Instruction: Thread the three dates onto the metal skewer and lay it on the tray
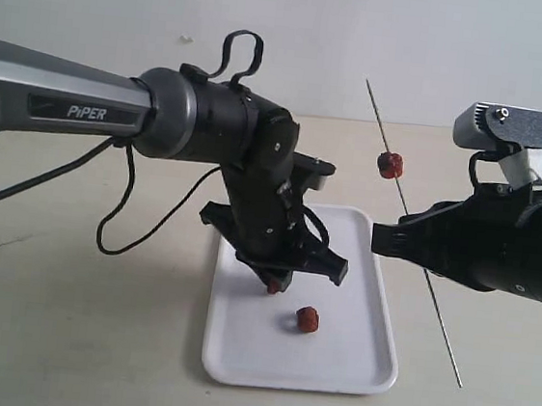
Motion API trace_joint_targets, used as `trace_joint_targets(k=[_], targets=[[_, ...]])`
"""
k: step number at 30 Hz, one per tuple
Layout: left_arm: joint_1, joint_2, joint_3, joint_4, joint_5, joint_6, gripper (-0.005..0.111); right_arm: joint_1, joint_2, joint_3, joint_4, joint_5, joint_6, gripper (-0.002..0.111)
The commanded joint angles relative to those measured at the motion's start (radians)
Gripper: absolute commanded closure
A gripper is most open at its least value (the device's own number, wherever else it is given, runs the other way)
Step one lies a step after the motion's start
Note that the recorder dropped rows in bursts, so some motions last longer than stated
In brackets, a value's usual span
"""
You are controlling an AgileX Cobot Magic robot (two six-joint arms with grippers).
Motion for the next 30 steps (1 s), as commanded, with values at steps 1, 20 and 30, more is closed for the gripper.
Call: trace_joint_targets(k=[1,20,30], targets=[[0.043,-0.057,-0.001,-0.085,0.011,0.055,0.096,0.0,-0.009,0.006,-0.002,-0.002,-0.011,0.108],[0.318,-0.102,-0.001,-1.234,0.153,0.752,0.096,0.0,-0.009,0.168,-0.002,0.18,-0.001,0.108],[0.339,-0.1,0.004,-1.304,0.147,0.771,0.096,0.0,-0.009,0.208,-0.002,0.178,-0.002,0.108]])
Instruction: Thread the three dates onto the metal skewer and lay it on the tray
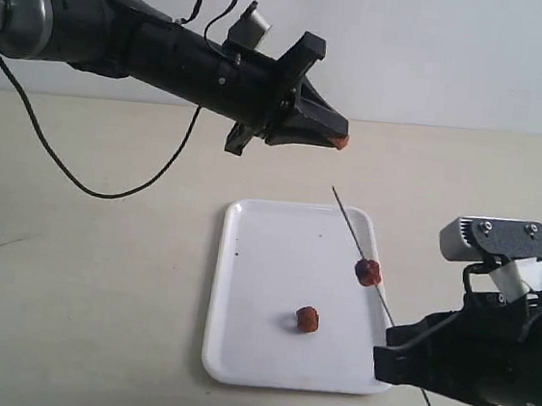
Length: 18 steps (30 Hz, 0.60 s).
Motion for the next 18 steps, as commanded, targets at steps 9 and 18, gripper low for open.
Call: trace_joint_targets(k=[9,18], targets=[[0.049,-0.007,0.11,-0.189,-0.02,0.124,0.096,0.0,-0.005,0.017,-0.002,0.087,-0.004,0.108],[0.073,-0.007,0.15,-0.208,-0.015,0.143,0.096,0.0,-0.014,0.017,-0.002,0.086,-0.004,0.108]])
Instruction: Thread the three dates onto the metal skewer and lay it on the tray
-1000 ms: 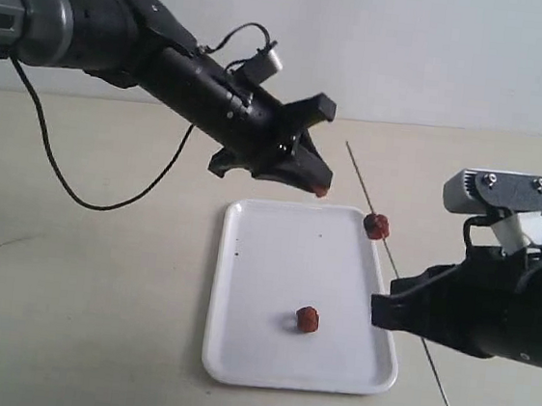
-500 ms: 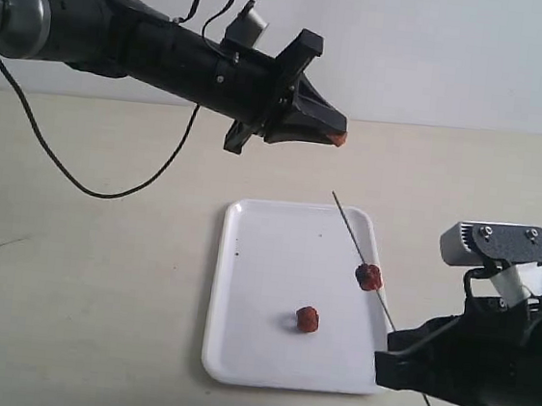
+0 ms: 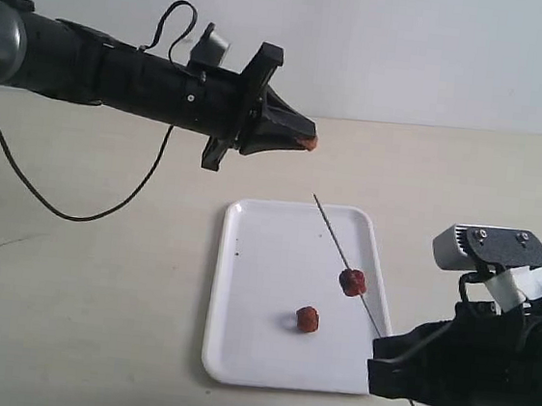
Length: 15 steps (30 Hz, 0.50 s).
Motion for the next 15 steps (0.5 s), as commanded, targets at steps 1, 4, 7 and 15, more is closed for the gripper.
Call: trace_joint_targets(k=[1,4,7,15], targets=[[0.006,-0.007,0.012,-0.022,-0.002,0.02,0.096,0.0,-0.017,0.004,-0.002,0.016,-0.004,0.108],[0.006,-0.007,0.016,-0.027,-0.002,0.033,0.094,0.0,-0.026,0.004,-0.002,0.052,-0.004,0.108],[0.006,-0.007,0.016,-0.029,0.003,0.033,0.084,0.0,-0.028,0.002,-0.002,0.065,-0.004,0.108],[0.006,-0.007,0.016,-0.029,0.014,0.033,0.078,0.0,-0.028,-0.026,-0.002,0.059,-0.004,0.108]])
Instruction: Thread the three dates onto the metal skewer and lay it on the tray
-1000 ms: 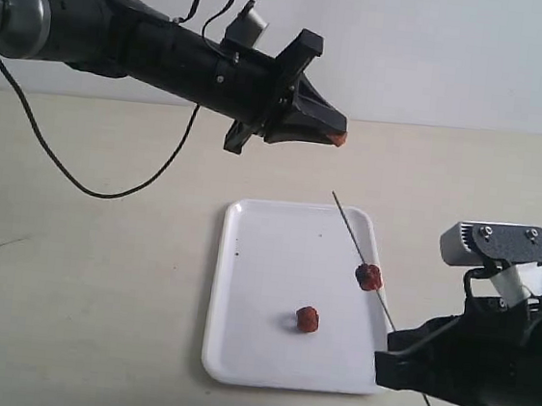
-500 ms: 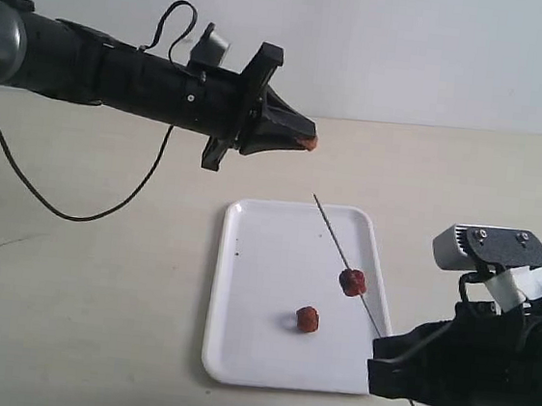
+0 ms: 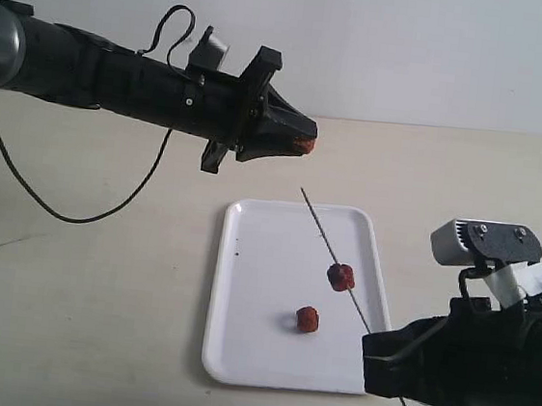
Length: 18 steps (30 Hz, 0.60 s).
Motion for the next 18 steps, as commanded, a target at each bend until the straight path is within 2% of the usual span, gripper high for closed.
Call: trace_joint_targets(k=[1,18], targets=[[0.004,-0.007,0.002,-0.015,0.011,0.006,0.078,0.0,-0.011,-0.033,-0.002,0.007,-0.001,0.108],[0.004,-0.007,0.002,-0.019,-0.002,0.012,0.079,0.0,0.002,-0.102,-0.002,0.0,0.042,0.108]])
